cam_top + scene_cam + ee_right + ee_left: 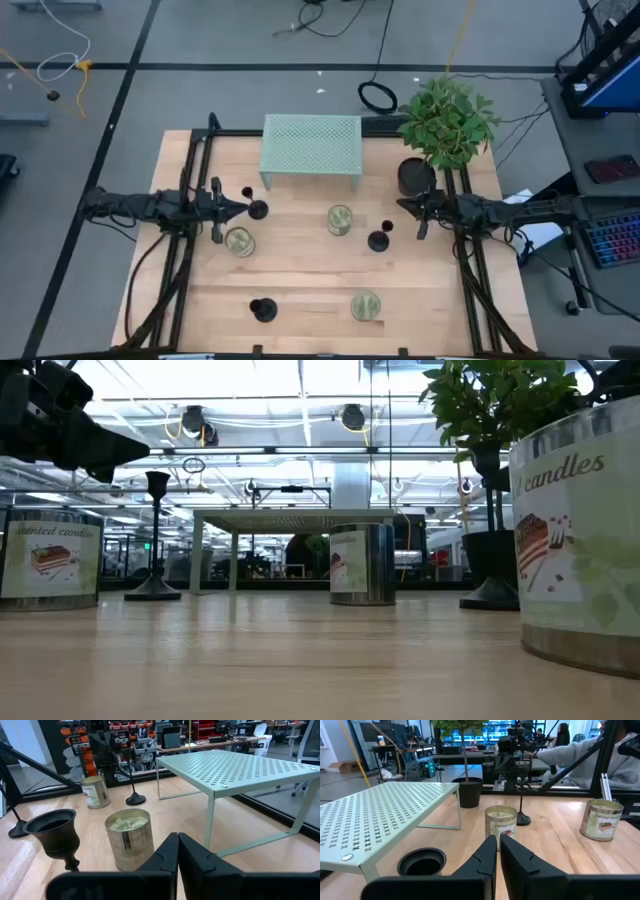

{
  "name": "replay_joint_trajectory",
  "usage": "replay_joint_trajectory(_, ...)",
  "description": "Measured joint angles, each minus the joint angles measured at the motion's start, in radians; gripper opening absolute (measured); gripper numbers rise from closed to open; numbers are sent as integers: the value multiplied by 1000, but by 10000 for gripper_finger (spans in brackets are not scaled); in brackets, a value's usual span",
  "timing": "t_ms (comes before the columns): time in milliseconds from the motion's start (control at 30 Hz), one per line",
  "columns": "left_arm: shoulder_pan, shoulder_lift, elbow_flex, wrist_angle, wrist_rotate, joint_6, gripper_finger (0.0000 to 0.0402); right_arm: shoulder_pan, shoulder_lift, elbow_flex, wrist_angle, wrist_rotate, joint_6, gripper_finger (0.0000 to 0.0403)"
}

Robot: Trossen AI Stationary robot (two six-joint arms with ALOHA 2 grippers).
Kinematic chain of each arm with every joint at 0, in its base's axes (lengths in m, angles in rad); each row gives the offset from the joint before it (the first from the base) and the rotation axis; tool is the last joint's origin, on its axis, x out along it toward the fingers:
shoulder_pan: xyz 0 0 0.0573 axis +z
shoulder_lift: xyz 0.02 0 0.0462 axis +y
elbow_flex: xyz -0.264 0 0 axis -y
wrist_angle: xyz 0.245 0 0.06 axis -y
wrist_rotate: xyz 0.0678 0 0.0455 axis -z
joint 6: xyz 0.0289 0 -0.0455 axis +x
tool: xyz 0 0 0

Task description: Pick & Place candle stick holders

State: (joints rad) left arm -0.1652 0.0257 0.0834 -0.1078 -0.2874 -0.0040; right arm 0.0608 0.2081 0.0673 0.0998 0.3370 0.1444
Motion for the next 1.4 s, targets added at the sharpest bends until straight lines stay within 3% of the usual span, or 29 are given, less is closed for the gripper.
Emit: replay_joint_trajectory(1400,0,0,0,0,0,0,26,0,0,0,0,0,0,4)
